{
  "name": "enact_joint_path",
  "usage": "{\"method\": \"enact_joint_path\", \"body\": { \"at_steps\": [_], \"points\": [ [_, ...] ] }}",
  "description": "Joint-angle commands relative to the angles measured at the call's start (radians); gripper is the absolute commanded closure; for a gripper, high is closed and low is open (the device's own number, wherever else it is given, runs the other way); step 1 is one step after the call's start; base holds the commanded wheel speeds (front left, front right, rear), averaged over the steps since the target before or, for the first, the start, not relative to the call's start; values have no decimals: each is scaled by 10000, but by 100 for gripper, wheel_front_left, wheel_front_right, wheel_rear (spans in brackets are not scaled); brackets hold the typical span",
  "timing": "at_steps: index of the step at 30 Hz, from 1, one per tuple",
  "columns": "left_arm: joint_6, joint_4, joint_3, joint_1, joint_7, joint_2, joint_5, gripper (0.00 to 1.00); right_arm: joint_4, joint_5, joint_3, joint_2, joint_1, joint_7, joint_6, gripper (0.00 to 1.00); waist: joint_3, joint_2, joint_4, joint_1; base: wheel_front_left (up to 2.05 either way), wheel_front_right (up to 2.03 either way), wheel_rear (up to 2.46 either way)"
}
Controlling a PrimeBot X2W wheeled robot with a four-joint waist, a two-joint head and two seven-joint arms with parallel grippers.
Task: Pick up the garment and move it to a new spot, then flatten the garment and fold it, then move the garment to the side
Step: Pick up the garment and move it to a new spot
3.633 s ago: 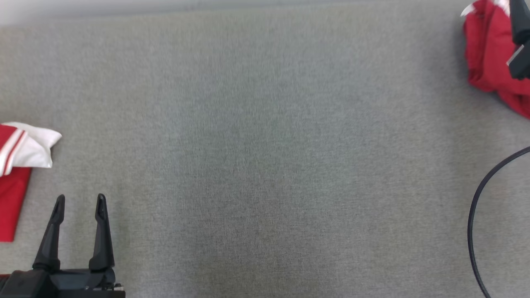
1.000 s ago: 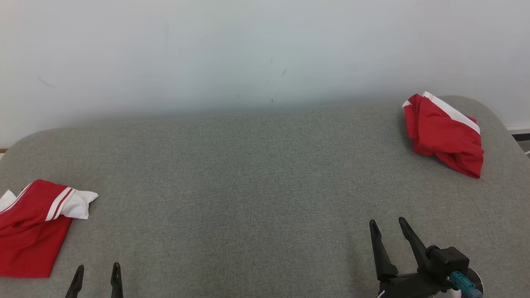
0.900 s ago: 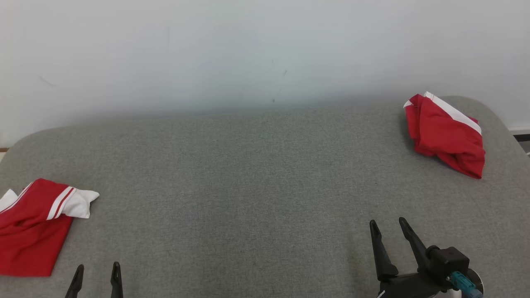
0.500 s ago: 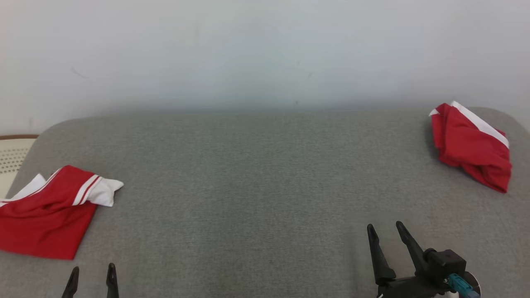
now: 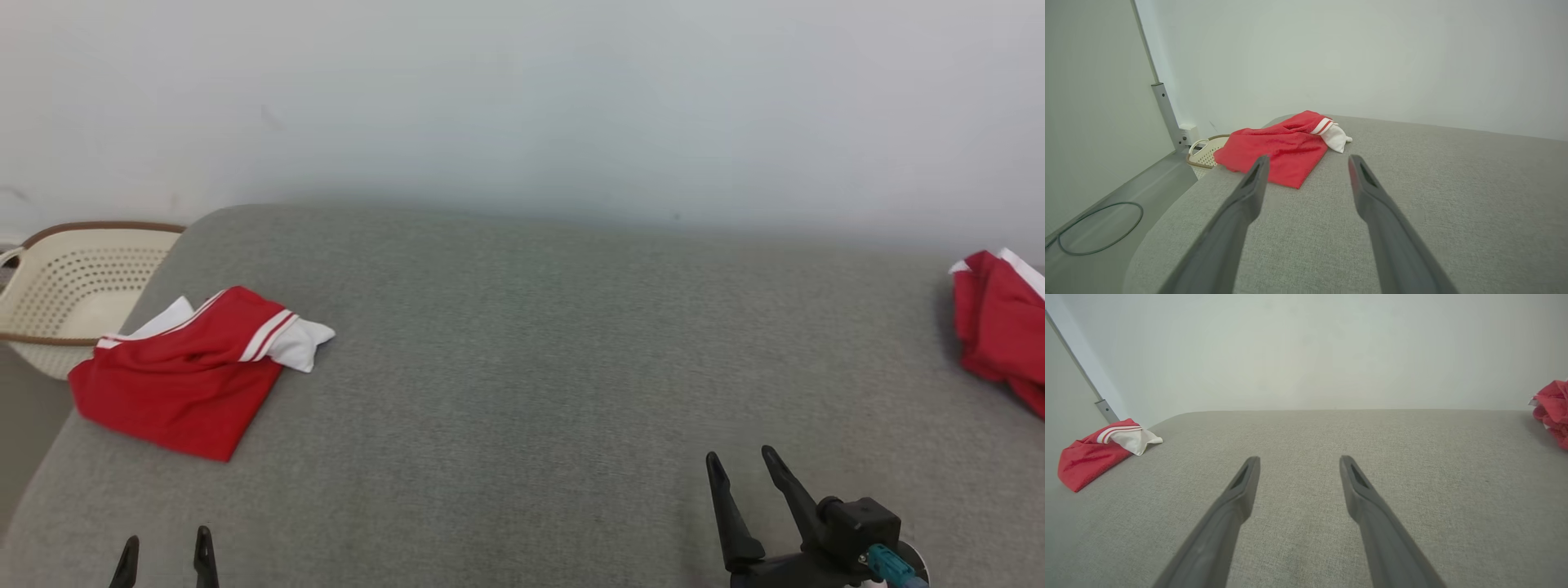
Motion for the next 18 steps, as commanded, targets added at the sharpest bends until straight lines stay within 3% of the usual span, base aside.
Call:
{"method": "enact_joint_path", "body": {
  "at_steps": [1,18],
  "points": [
    [53,34,34,40,-32,64,12,0,19,47,69,-1,-42,-19,1,0,-47,0,432,-1,0,0,0],
    [224,84,99,147,-32,155,-27,0,77,273,514,37,-206,-19,1,0,-89,0,1895,-1,0,0,0]
  ]
}}
